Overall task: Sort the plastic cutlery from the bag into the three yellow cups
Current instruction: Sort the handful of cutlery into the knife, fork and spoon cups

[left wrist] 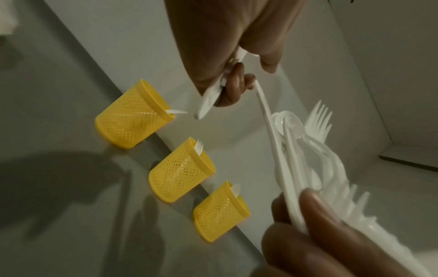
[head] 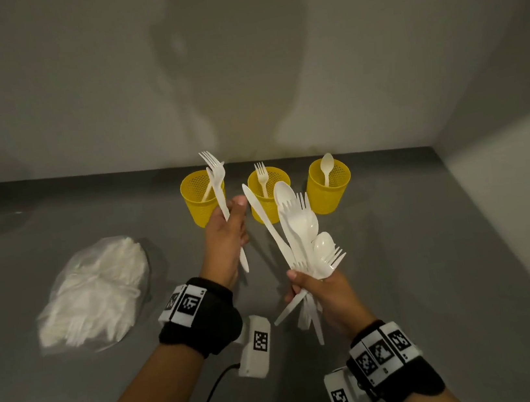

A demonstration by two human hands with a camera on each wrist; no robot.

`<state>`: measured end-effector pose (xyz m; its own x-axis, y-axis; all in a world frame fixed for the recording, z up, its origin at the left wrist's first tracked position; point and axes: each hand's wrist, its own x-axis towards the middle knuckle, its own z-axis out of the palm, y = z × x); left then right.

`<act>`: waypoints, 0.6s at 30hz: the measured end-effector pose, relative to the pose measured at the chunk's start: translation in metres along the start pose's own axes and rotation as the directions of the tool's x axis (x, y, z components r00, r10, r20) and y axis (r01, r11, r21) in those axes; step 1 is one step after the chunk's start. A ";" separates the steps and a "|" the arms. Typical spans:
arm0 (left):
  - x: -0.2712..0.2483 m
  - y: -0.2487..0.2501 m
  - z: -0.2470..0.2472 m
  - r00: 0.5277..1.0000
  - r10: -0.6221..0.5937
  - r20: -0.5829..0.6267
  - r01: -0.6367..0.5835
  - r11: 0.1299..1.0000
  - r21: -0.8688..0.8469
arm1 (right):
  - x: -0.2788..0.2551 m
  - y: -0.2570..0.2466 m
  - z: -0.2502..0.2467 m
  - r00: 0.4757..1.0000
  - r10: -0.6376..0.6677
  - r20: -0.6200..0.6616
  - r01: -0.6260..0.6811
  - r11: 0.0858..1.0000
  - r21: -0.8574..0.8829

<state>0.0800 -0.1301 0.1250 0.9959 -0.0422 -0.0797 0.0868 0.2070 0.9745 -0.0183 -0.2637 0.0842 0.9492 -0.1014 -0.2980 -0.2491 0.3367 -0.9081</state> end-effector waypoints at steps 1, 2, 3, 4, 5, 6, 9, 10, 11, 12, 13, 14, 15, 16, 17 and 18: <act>0.002 0.003 0.001 1.000 0.013 0.003 -0.013 1.000 0.010 | 0.000 -0.001 0.000 1.000 0.001 0.006 -0.001 1.000 -0.002; 0.002 0.005 0.003 1.000 0.021 -0.002 -0.021 0.999 0.027 | -0.001 -0.002 -0.001 1.000 0.001 0.016 -0.001 1.000 -0.006; 0.003 0.007 0.004 1.000 0.023 -0.013 -0.022 0.998 0.051 | 0.000 -0.002 -0.002 1.000 0.000 0.025 0.000 1.000 -0.008; 0.003 0.008 0.005 1.000 0.022 -0.023 -0.020 0.997 0.071 | 0.000 -0.003 -0.003 1.000 0.000 0.030 0.000 1.000 -0.006; 0.004 0.009 0.005 0.999 0.016 -0.028 -0.013 0.997 0.078 | 0.000 -0.003 -0.003 1.000 0.004 0.027 -0.004 1.000 0.000; 0.004 0.010 0.005 1.000 0.003 -0.030 -0.001 0.997 0.071 | 0.000 -0.004 -0.003 1.000 0.008 0.018 -0.009 1.000 0.014; 0.007 0.015 -0.001 0.998 -0.044 -0.039 0.045 0.999 0.021 | -0.001 -0.008 -0.006 1.000 0.014 -0.027 -0.011 0.994 0.106; 0.008 0.016 -0.004 0.998 -0.047 -0.037 0.048 0.998 0.033 | -0.001 -0.010 -0.007 0.999 0.010 -0.044 -0.004 0.991 0.133; 0.009 0.019 -0.009 0.999 -0.043 -0.026 0.045 0.997 0.067 | -0.001 -0.012 -0.009 0.998 0.000 -0.057 0.009 0.988 0.152; 0.009 0.021 -0.013 0.999 -0.035 -0.005 0.036 0.992 0.121 | -0.001 -0.015 -0.011 0.998 -0.013 -0.065 0.024 0.986 0.162; 0.009 0.024 -0.018 0.999 -0.029 0.020 0.025 0.983 0.184 | -0.001 -0.018 -0.013 0.997 -0.026 -0.068 0.037 0.986 0.165; 0.009 0.026 -0.024 0.999 -0.022 0.044 0.011 0.969 0.248 | 0.000 -0.021 -0.016 0.997 -0.036 -0.065 0.046 0.986 0.160; 0.010 0.027 -0.030 0.998 -0.011 0.069 -0.011 0.950 0.311 | 0.001 -0.024 -0.018 0.997 -0.042 -0.058 0.050 0.988 0.147; 0.011 0.029 -0.036 0.995 0.021 0.099 -0.057 0.923 0.382 | 0.002 -0.027 -0.021 0.998 -0.044 -0.047 0.049 0.991 0.122; 0.011 0.030 -0.041 0.988 0.073 0.139 -0.131 0.874 0.469 | 0.002 -0.029 -0.023 0.998 -0.045 -0.035 0.047 0.996 0.081; 0.011 0.031 -0.046 0.970 0.138 0.197 -0.228 0.791 0.568 | 0.003 -0.032 -0.024 0.998 -0.050 -0.025 0.050 0.998 0.025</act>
<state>0.0948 -0.0795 0.1451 0.9737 -0.2054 0.0989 -0.1728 -0.3818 0.9080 -0.0126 -0.2975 0.1048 0.9554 -0.1412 -0.2595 -0.1958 0.3550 -0.9141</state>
